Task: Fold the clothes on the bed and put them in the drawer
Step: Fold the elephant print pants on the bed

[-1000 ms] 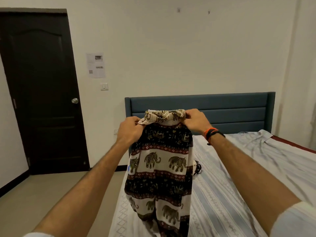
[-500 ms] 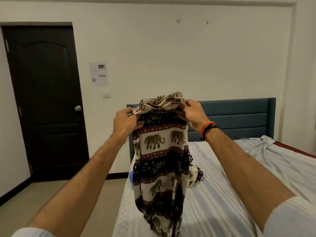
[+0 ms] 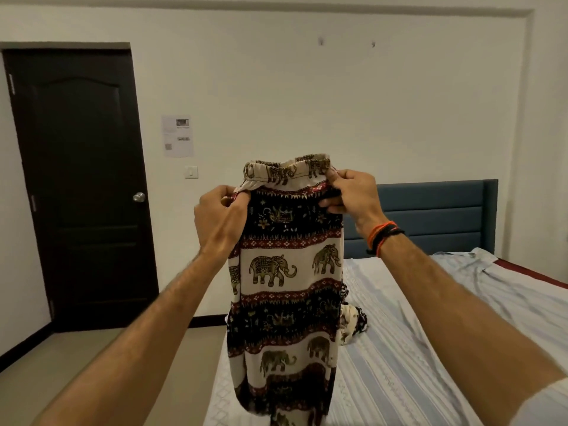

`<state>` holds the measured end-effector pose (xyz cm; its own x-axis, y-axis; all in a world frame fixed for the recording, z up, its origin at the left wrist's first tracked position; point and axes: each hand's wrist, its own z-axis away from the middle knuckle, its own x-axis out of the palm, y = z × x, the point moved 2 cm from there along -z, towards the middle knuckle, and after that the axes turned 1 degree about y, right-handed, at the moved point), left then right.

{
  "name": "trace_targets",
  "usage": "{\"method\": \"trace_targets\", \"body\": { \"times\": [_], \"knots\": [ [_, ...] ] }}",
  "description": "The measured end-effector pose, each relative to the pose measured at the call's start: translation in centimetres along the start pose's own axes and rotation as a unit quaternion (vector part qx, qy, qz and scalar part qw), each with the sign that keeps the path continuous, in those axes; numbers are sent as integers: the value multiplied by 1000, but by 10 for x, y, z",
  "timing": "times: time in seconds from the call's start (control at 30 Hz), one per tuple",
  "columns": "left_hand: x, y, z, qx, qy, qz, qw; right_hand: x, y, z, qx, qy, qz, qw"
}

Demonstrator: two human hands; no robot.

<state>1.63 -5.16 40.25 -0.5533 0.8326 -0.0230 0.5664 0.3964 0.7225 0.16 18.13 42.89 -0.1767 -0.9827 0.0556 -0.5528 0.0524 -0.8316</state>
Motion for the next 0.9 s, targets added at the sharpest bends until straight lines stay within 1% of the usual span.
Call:
{"method": "trace_targets", "body": {
  "times": [0.1,0.2,0.27,0.33,0.47,0.53,0.57,0.6,0.67,0.7,0.73,0.8,0.87,0.9],
  "knots": [
    [12,-27,-1,-44,-18,-42,998,4,37,-7,48,3,26,998],
    [28,-69,2,-123,-69,-93,986,8,91,-14,132,-10,53,990],
    [41,-106,2,-182,-109,-122,969,12,131,-19,190,-25,81,978],
    [51,-140,4,-243,-135,-129,952,17,167,-25,231,-48,114,965],
    [80,-208,-2,-361,-145,-106,915,37,236,-43,301,-101,156,935],
    [93,-233,-15,-394,-155,-111,899,47,258,-62,313,-123,174,925],
    [98,-240,-26,-394,-156,-110,899,51,260,-74,299,-131,193,925],
    [105,-244,-45,-376,-153,-102,908,55,257,-95,261,-128,221,931],
    [114,-233,-87,-300,-123,-77,943,61,232,-141,115,-90,297,944],
    [119,-219,-114,-255,-97,-59,960,64,209,-165,53,-64,299,951],
    [120,-204,-136,-213,-72,-39,974,66,187,-182,10,-47,266,963],
    [121,-165,-173,-134,-48,4,990,67,141,-206,-57,-18,183,981],
    [117,-131,-187,-81,-41,64,994,63,111,-211,-106,-12,118,987],
    [114,-120,-185,-68,-42,93,992,59,103,-207,-126,-17,90,988]
  ]
}}
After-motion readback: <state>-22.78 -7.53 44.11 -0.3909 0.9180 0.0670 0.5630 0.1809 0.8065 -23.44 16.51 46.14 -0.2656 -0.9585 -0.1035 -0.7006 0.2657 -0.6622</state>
